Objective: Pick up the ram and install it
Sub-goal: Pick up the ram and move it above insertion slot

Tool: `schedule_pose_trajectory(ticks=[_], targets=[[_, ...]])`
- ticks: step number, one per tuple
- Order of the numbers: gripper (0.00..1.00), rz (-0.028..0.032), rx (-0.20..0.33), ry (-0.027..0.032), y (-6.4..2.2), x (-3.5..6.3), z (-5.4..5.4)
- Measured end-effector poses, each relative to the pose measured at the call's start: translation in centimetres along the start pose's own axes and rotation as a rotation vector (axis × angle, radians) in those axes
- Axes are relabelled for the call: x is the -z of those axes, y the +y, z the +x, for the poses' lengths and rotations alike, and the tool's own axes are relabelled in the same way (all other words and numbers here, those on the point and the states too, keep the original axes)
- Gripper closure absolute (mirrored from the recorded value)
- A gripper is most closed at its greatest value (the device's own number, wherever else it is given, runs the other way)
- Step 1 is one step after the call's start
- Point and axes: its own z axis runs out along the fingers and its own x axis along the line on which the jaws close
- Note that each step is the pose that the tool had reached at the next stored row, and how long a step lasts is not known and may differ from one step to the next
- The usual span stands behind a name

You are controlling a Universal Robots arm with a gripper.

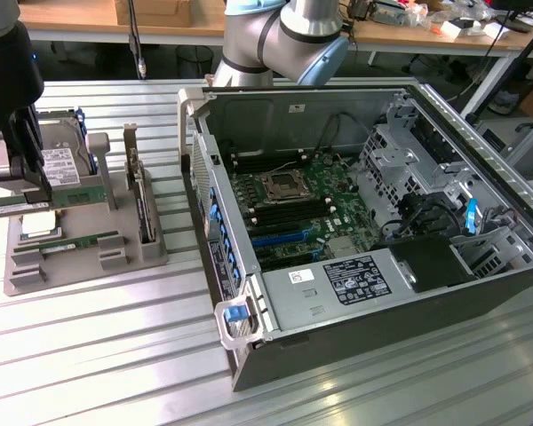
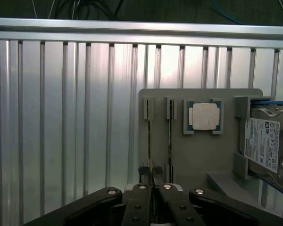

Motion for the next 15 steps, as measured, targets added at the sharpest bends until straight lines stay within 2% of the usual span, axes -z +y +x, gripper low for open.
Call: schedule_pose_trajectory(ticks=[15], targets=[[0.88,0.0,0.0,0.0,0.0,1.07,0.0]])
